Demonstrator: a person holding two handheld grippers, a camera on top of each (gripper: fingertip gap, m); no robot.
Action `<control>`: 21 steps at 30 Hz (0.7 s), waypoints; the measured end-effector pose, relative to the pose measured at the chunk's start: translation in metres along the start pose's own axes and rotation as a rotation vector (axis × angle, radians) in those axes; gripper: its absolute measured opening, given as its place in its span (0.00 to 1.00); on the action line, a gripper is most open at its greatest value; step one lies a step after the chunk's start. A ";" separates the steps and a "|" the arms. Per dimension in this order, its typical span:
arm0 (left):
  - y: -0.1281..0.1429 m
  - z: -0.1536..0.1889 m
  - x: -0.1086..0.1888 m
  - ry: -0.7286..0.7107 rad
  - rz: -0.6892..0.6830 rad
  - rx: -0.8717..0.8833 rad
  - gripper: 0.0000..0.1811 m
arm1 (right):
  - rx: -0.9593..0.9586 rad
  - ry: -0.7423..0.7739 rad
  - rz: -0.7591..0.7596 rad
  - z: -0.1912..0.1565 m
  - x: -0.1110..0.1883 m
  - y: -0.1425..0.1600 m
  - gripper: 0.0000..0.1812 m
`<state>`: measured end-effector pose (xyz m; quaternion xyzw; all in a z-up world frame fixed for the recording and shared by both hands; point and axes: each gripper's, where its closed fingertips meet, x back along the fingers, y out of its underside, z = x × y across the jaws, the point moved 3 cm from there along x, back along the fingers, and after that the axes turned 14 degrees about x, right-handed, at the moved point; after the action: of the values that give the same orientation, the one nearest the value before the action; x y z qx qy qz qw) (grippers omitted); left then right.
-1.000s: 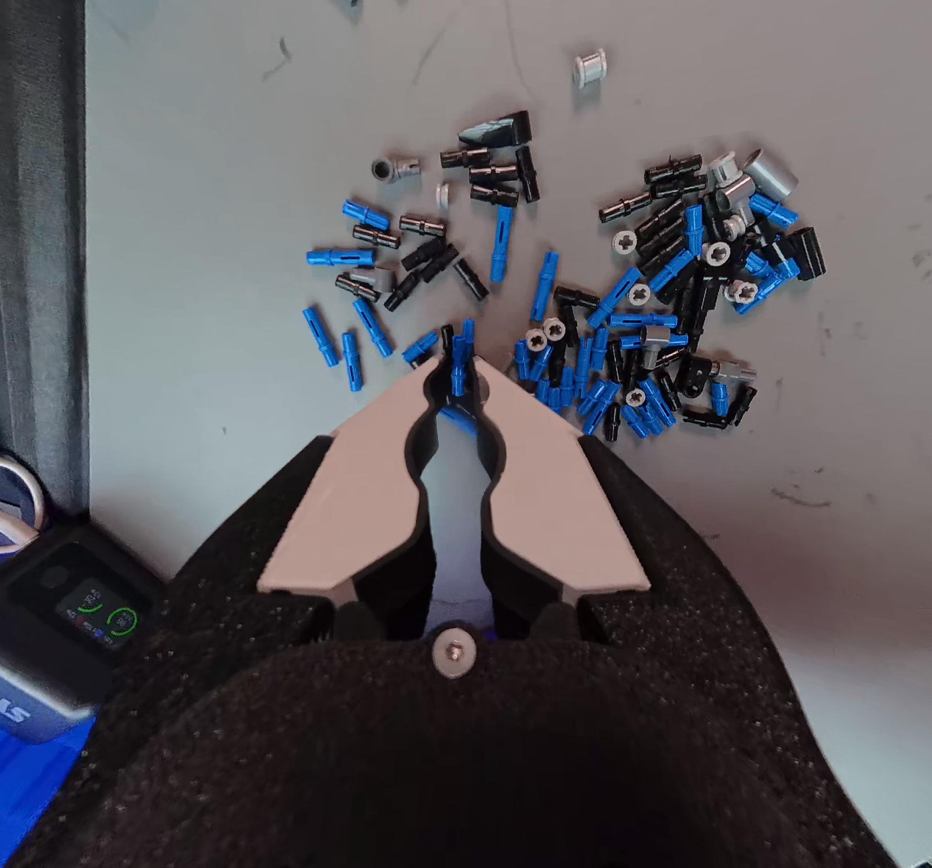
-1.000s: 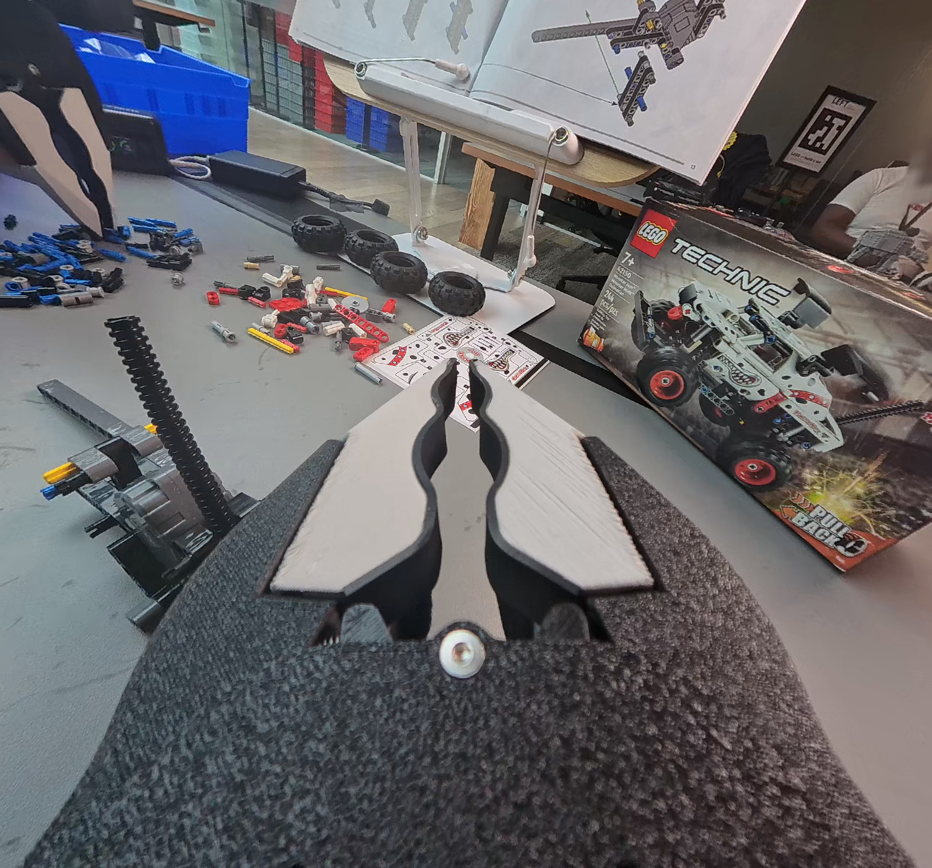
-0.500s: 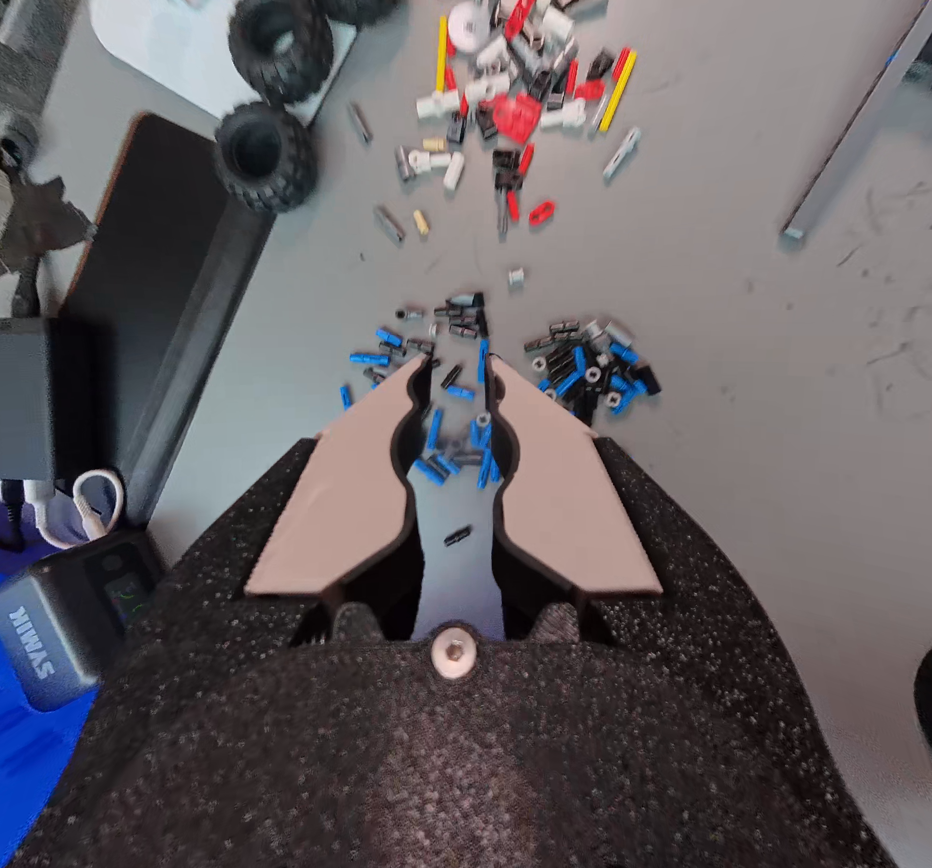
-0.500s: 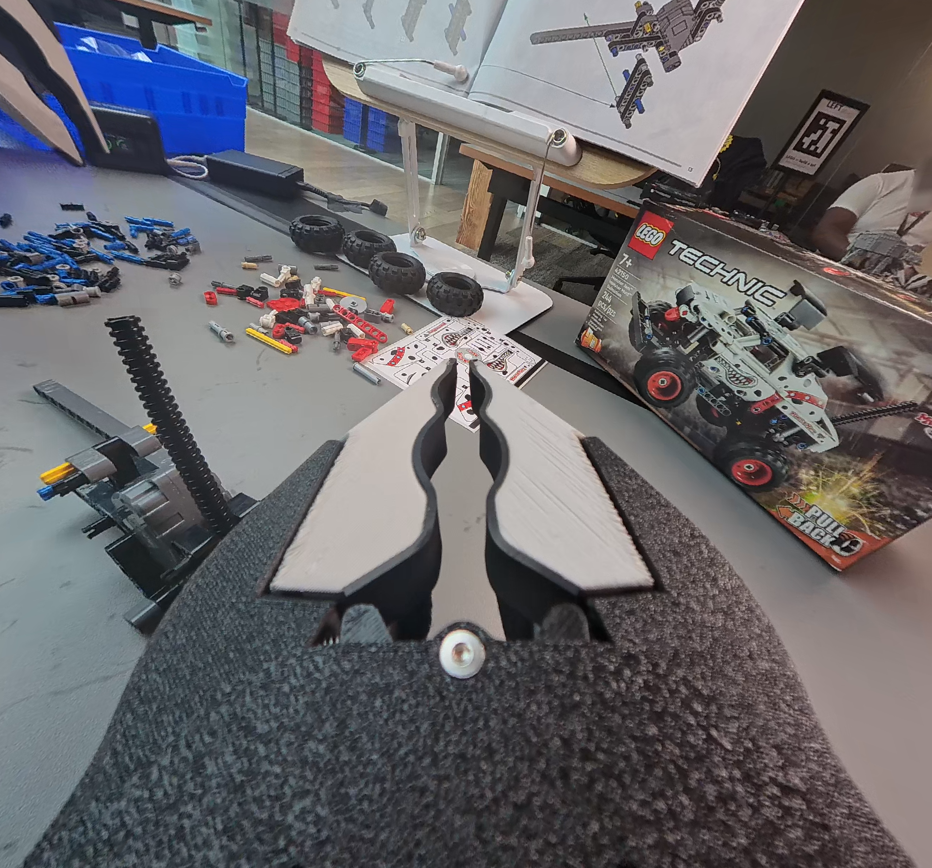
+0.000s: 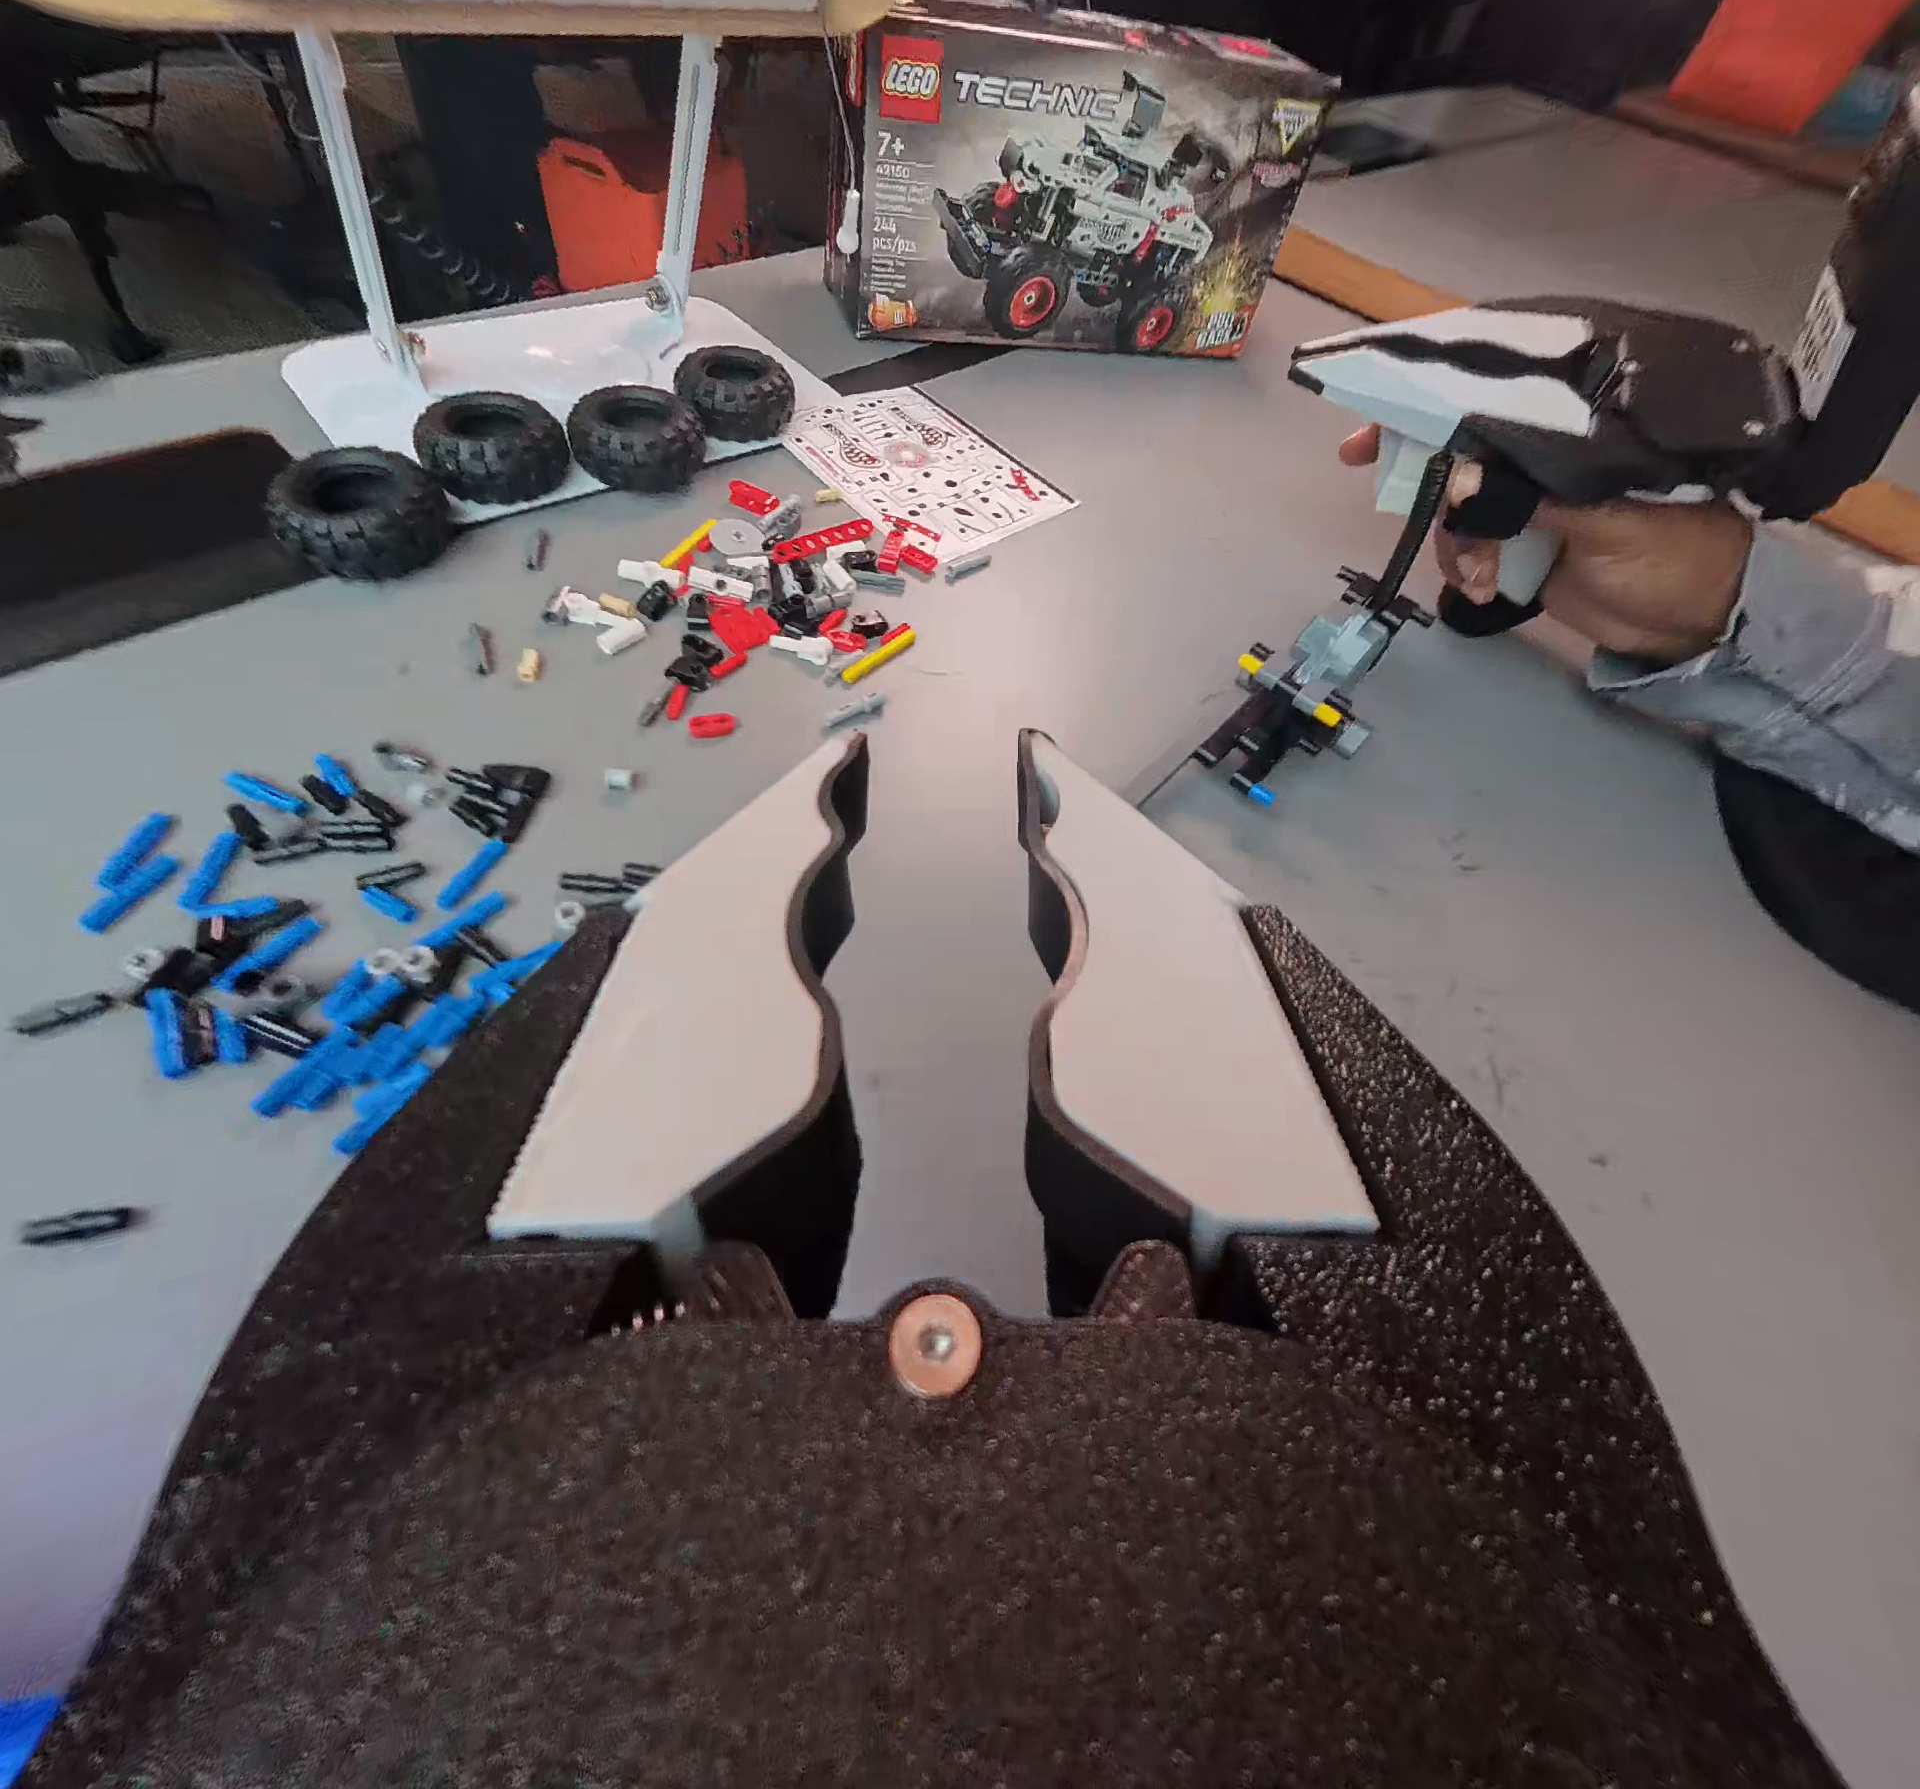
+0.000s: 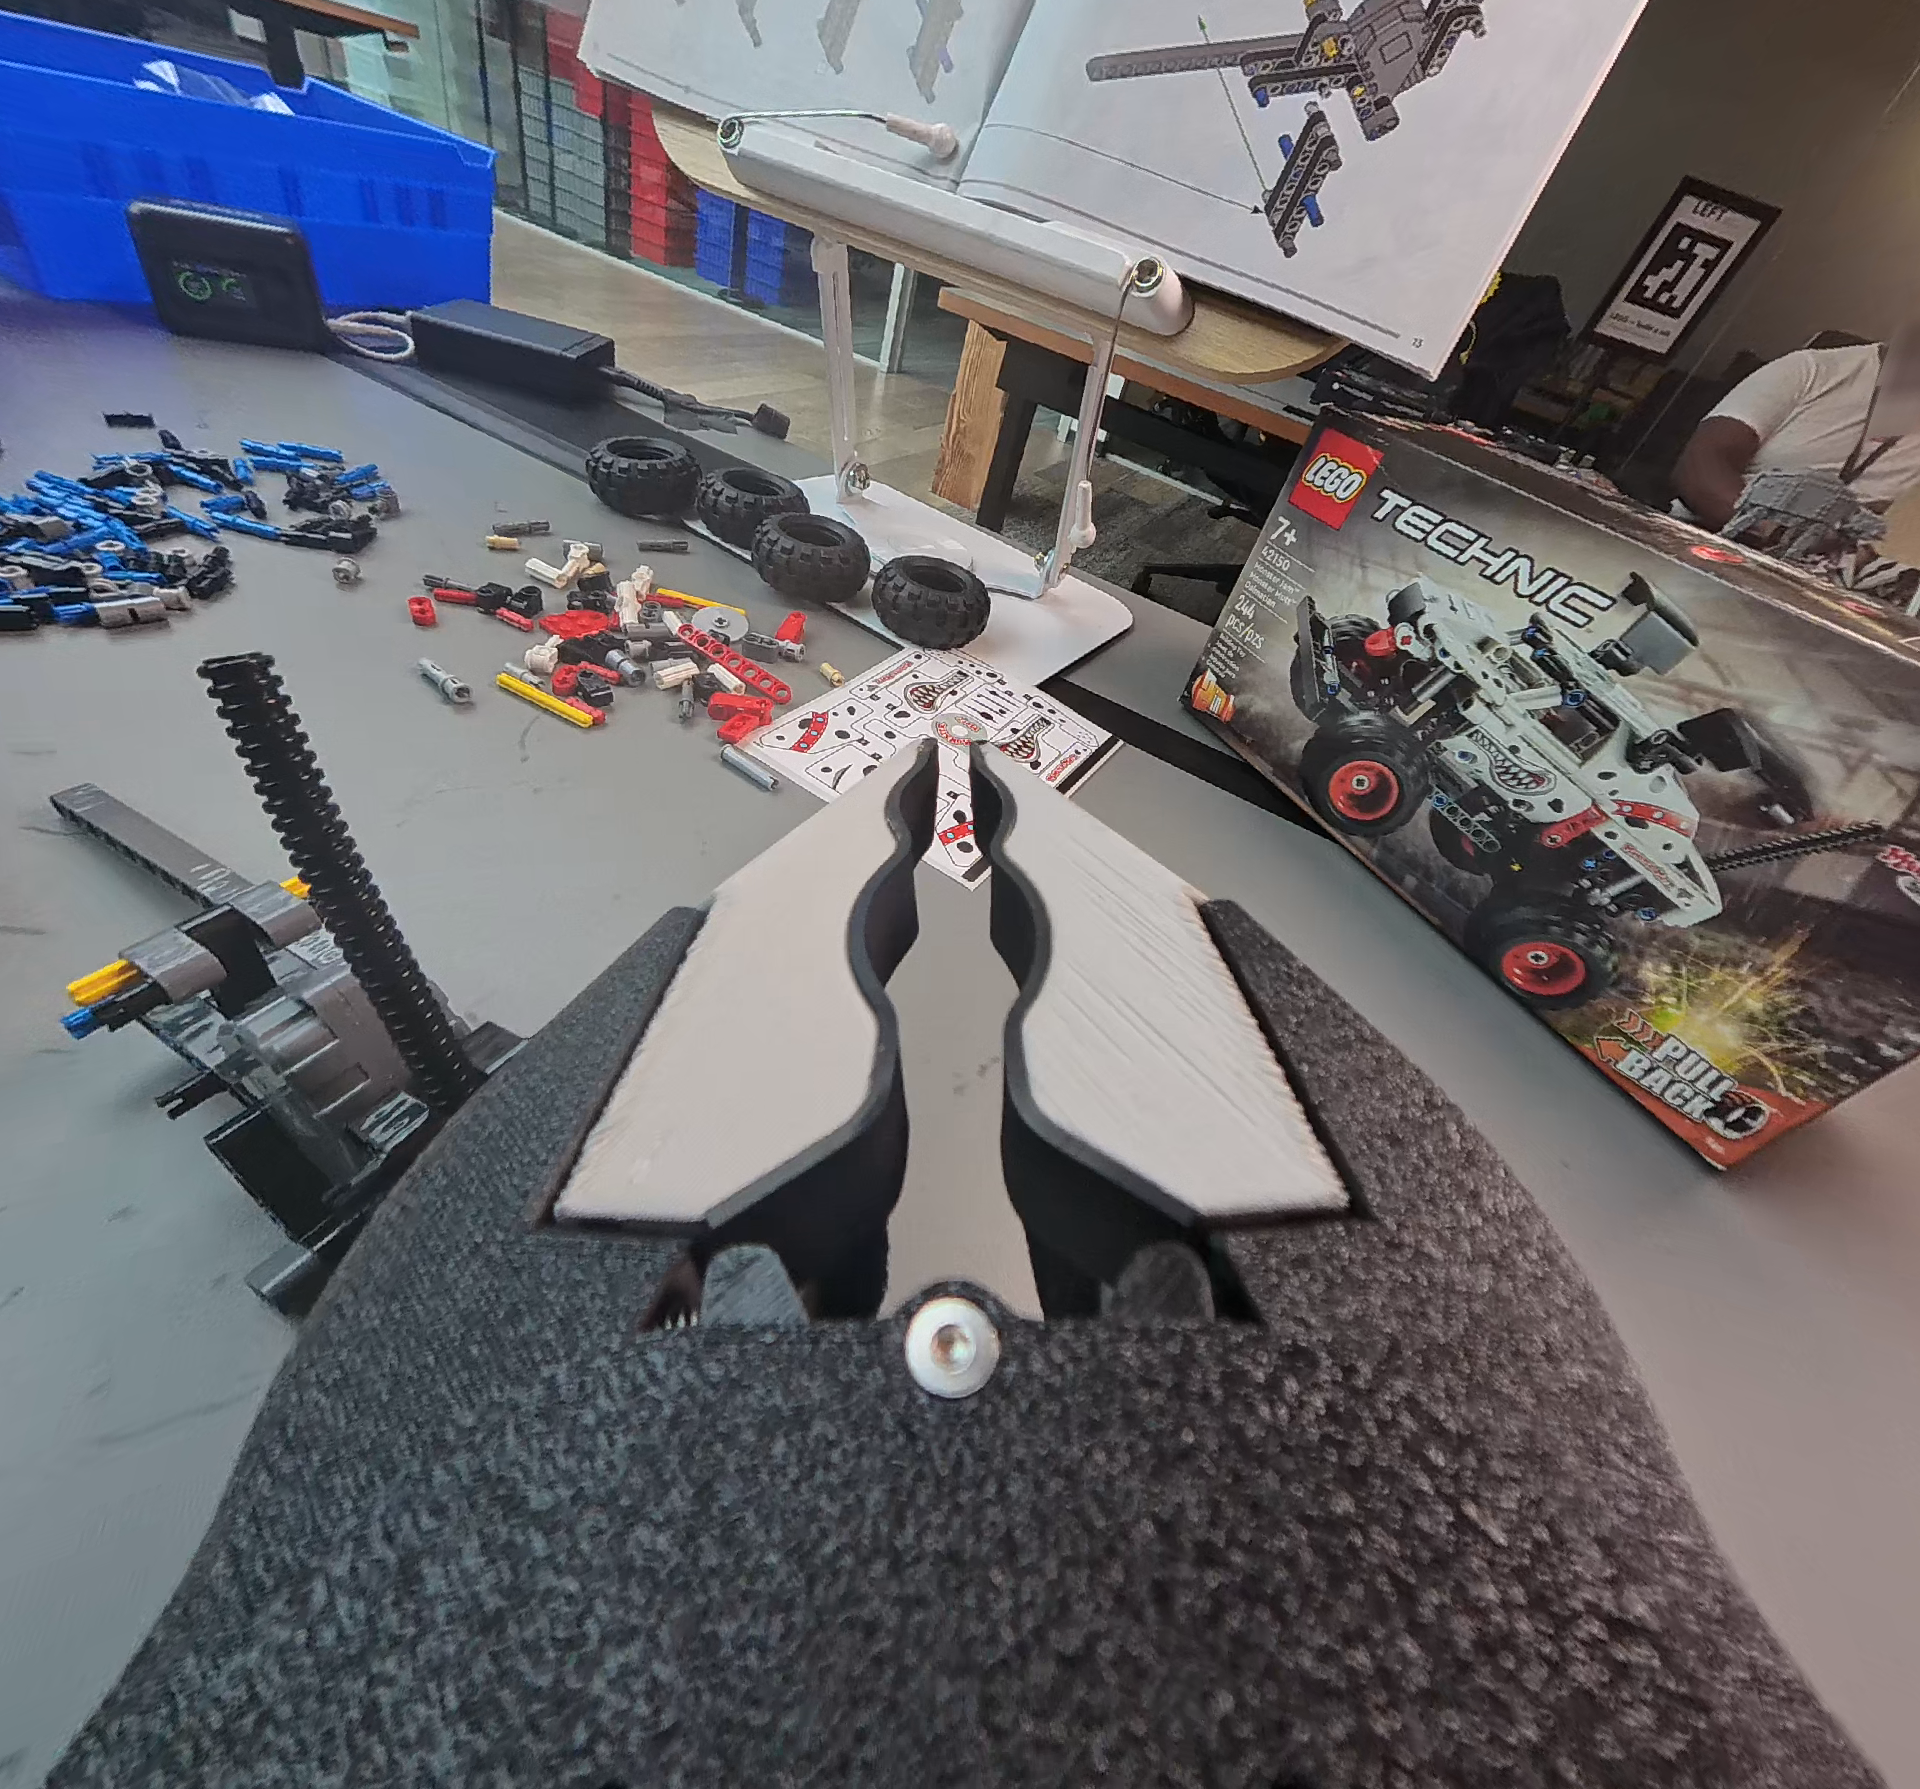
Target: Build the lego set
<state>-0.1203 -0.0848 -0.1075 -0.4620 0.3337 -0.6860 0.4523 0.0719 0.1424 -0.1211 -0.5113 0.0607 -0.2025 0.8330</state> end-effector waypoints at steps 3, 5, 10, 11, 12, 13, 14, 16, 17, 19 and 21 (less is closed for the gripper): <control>0.015 0.002 -0.001 -0.002 0.093 0.133 0.16 | 0.040 -0.048 0.032 0.001 -0.007 -0.013 0.03; 0.020 -0.002 -0.002 -0.008 0.092 0.160 0.16 | 0.116 -0.230 0.089 -0.014 -0.022 -0.040 0.02; 0.016 -0.011 0.001 -0.054 0.148 0.078 0.16 | 0.453 -0.717 0.075 -0.083 -0.098 -0.088 0.04; 0.016 -0.010 0.001 -0.061 0.155 0.055 0.16 | 0.490 -0.772 0.075 -0.095 -0.120 -0.094 0.04; 0.017 -0.008 0.001 -0.068 0.154 0.033 0.16 | 0.512 -0.838 0.054 -0.107 -0.142 -0.097 0.04; 0.019 -0.006 0.001 -0.071 0.149 0.015 0.16 | 0.534 -0.878 0.030 -0.118 -0.167 -0.098 0.04; 0.020 -0.004 0.001 -0.073 0.145 0.000 0.16 | 0.564 -0.918 0.013 -0.128 -0.188 -0.097 0.04; 0.022 -0.002 0.001 -0.080 0.139 -0.027 0.16 | 0.650 -1.026 -0.051 -0.147 -0.222 -0.087 0.04; 0.022 -0.002 0.002 -0.083 0.140 -0.037 0.16 | 0.691 -1.073 -0.094 -0.154 -0.234 -0.080 0.05; 0.021 -0.002 0.004 -0.082 0.145 -0.046 0.16 | 0.736 -1.139 -0.150 -0.165 -0.252 -0.069 0.07; 0.020 -0.002 0.005 -0.072 0.151 -0.041 0.16 | 0.760 -1.171 -0.184 -0.171 -0.263 -0.063 0.10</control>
<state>-0.1166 -0.0970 -0.1236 -0.4689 0.3651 -0.6261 0.5048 -0.2377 0.0814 -0.1739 -0.2128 -0.5162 0.0292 0.8291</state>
